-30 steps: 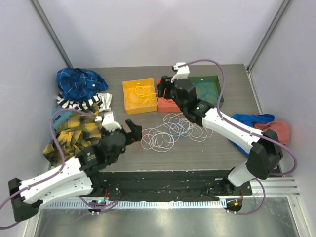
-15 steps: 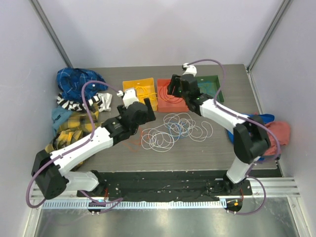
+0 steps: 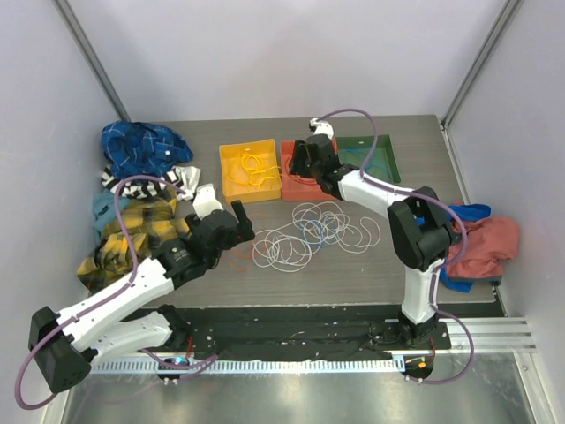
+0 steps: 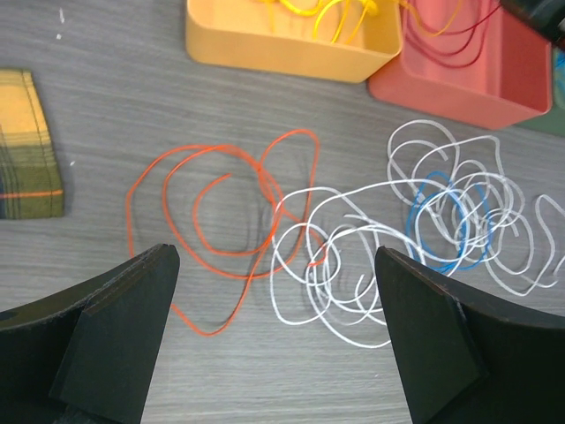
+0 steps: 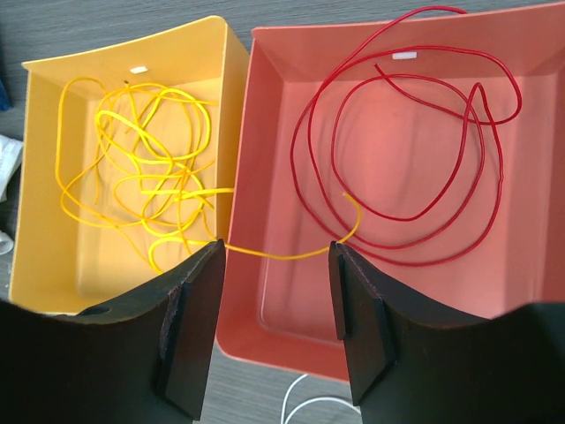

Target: Untangle the cables

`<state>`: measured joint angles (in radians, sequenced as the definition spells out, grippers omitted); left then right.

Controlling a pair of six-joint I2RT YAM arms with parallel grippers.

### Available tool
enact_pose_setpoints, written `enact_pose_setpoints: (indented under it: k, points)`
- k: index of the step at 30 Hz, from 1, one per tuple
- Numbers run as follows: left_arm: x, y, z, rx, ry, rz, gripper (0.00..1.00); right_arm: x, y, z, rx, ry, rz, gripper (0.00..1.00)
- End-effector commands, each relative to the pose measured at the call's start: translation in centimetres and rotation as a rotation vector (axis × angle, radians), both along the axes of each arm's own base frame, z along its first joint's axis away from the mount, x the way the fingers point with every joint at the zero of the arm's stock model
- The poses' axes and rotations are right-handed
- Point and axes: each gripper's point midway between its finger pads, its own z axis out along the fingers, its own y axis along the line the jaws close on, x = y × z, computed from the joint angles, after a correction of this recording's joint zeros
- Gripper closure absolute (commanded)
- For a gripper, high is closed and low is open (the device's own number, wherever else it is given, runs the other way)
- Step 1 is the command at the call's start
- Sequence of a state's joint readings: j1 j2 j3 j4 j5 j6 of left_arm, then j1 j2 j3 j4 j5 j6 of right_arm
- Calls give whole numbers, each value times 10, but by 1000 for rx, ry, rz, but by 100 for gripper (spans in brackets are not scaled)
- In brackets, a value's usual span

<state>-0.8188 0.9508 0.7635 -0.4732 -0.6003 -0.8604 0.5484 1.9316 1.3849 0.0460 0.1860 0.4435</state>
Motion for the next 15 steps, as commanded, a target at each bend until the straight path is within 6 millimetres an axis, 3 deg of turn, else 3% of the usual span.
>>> enact_pose_setpoints:
  k: [1, 6, 15]
  points:
    - [-4, 3, -8, -16, 20, 19, 1, 20, 4, 7, -9, -47, -13, 42]
    - [-13, 2, -25, -41, 72, 19, 1, 32, 3, -2, -25, -42, -24, 43]
    - [-15, 1, -39, -33, 101, 19, 1, 40, -5, -13, -55, -40, -53, 44]
